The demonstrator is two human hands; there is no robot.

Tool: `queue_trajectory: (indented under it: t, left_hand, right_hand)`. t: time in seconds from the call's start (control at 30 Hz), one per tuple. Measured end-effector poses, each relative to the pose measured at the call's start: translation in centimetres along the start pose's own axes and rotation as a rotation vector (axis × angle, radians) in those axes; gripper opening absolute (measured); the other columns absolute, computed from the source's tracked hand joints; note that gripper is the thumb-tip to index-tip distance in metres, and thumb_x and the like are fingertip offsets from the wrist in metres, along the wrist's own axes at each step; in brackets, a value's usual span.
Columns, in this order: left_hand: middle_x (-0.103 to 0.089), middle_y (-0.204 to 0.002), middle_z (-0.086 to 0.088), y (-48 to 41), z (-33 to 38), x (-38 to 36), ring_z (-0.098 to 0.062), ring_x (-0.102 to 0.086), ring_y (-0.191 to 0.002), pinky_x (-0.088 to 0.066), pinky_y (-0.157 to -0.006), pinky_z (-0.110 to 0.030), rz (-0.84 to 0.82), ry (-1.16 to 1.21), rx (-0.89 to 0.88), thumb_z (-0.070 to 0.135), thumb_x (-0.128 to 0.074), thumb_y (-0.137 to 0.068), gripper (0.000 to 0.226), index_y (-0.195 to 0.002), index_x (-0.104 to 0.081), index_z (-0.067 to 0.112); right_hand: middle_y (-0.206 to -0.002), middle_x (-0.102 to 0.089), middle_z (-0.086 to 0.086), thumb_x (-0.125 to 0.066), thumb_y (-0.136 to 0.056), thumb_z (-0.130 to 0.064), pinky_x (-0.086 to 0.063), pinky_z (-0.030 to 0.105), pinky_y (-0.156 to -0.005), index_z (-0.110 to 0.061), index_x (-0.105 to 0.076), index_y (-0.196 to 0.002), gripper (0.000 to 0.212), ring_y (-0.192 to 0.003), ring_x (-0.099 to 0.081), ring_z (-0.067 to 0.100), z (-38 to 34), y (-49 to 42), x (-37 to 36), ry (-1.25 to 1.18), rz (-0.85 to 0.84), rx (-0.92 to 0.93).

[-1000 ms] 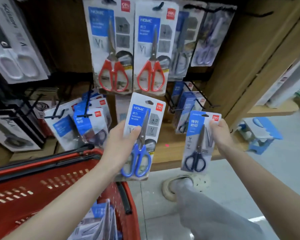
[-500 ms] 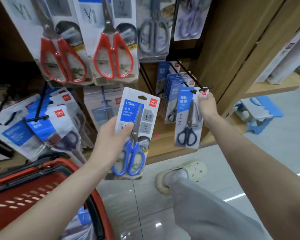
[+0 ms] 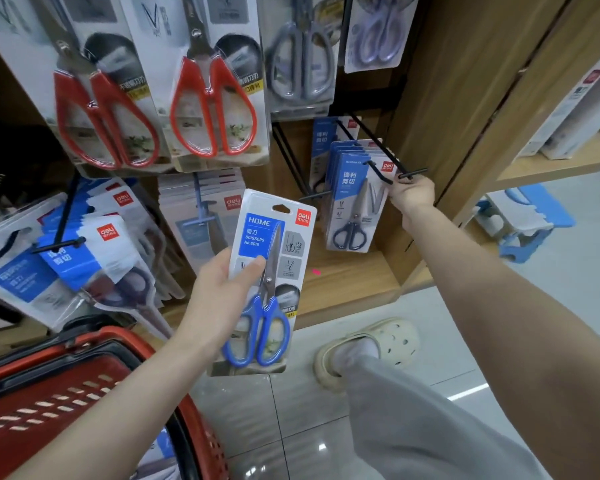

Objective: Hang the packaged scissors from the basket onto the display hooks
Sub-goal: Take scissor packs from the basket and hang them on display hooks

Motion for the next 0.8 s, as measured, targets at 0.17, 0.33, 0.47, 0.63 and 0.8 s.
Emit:
queue_trajectory:
  t: [0.17,0.33,0.47,0.63,0.8]
  left_hand:
    - [-0.07,-0.104,0.001,0.7,-0.6,-0.1,-0.018,-0.069,-0.092,-0.057,-0.076,-0.036,-0.007,0.056,0.024,0.024,-0.051,-0.096,0.017,-0.111,-0.059,0.026]
    - [-0.073,-0.098,0.005,2.5,-0.8,-0.1,-0.013,-0.071,-0.088,-0.055,-0.069,-0.028,-0.036,0.073,-0.038,0.017,-0.051,-0.096,0.015,-0.106,-0.062,0.02]
    - [-0.074,-0.096,0.003,4.4,-1.1,0.7,-0.014,-0.07,-0.088,-0.056,-0.074,-0.03,-0.025,0.065,-0.104,0.013,-0.054,-0.094,0.016,-0.104,-0.066,0.017]
    - [-0.073,-0.094,0.005,6.9,-0.8,2.7,-0.01,-0.068,-0.089,-0.054,-0.079,-0.027,0.044,-0.055,-0.222,0.003,-0.061,-0.088,0.017,-0.099,-0.067,0.016]
    - [-0.07,-0.088,0.005,9.4,1.7,6.2,-0.005,-0.066,-0.079,-0.051,-0.07,-0.017,0.134,0.003,-0.378,0.004,-0.059,-0.09,0.011,-0.094,-0.06,0.014]
  right_hand:
    - [-0.1,-0.049,0.002,-0.054,-0.095,-0.017,-0.041,0.025,-0.081,-0.008,-0.052,-0.111,0.019,-0.095,-0.047,0.016,2.2,4.5,-1.1,0.053,-0.089,0.047]
    - [-0.103,-0.066,0.004,-0.023,-0.103,-0.041,-0.054,0.031,-0.087,-0.013,-0.056,-0.11,0.043,-0.097,-0.066,0.02,0.8,16.6,-4.7,-0.087,-0.656,-0.003]
    - [-0.112,-0.069,-0.002,-0.041,-0.099,-0.031,-0.056,0.031,-0.085,-0.023,-0.057,-0.117,0.024,-0.103,-0.066,0.013,-1.7,22.7,-4.4,-0.168,-0.76,0.161]
    - [-0.109,-0.07,-0.003,-0.056,-0.092,-0.004,-0.056,0.022,-0.079,-0.021,-0.06,-0.109,0.024,-0.098,-0.067,0.007,-3.3,25.3,-4.0,-0.102,-0.716,0.349]
    - [-0.099,-0.072,-0.003,-0.058,-0.089,-0.002,-0.055,0.033,-0.085,-0.011,-0.064,-0.103,0.017,-0.092,-0.068,0.008,-5.4,28.5,-5.0,0.058,-0.712,0.534]
Point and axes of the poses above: each hand's wrist, its own y-axis away from the middle knuckle, its own x-axis out of the back of the hand, z = x × y, the point moved 8 cm from there along -y, towards the middle knuckle
